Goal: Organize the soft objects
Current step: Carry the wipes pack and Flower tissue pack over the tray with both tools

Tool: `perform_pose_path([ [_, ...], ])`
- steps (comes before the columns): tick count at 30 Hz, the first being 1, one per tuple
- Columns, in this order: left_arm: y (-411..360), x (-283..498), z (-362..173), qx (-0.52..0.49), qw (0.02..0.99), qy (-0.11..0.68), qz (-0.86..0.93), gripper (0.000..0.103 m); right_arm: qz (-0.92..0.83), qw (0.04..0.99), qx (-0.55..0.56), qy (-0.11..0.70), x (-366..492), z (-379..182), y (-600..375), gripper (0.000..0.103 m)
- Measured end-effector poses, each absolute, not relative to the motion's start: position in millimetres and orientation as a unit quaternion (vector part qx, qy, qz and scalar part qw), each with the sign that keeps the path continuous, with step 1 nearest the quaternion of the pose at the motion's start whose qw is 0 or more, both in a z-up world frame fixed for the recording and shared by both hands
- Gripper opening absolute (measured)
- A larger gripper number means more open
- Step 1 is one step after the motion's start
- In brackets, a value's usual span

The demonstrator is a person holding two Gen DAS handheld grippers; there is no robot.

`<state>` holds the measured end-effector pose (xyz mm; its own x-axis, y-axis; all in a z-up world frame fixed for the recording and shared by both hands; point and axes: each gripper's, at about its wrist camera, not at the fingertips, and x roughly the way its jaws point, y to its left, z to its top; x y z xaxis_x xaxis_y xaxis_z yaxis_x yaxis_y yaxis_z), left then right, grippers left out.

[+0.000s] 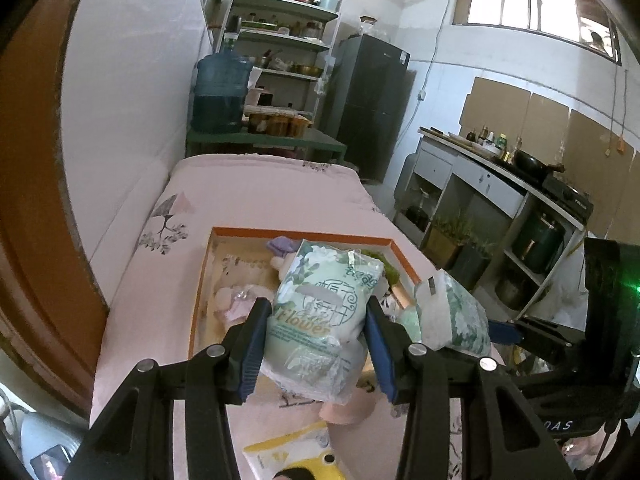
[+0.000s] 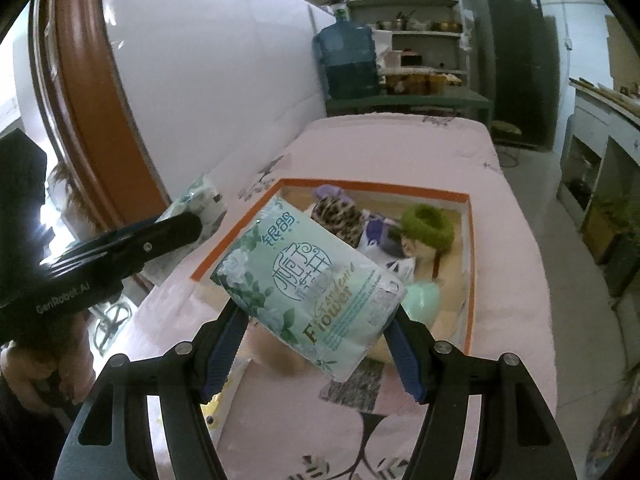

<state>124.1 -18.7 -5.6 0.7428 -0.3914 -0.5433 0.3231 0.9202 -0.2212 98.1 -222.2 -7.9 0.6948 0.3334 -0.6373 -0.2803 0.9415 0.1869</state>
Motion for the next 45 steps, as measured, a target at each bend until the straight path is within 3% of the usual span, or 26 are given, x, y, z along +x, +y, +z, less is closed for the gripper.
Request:
perform_pose_path([
  [19,-37,184,-2,-0.068,0.936,0.307,-0.158,0.046,0.146,0.924,0.020,0.353,149,-7,-235,0.069],
  [45,-40,249,-42,-0.050,0.925,0.356,-0.125,0.046,0.130,0.907,0.006,0.400,215,-45,-236,0.069],
])
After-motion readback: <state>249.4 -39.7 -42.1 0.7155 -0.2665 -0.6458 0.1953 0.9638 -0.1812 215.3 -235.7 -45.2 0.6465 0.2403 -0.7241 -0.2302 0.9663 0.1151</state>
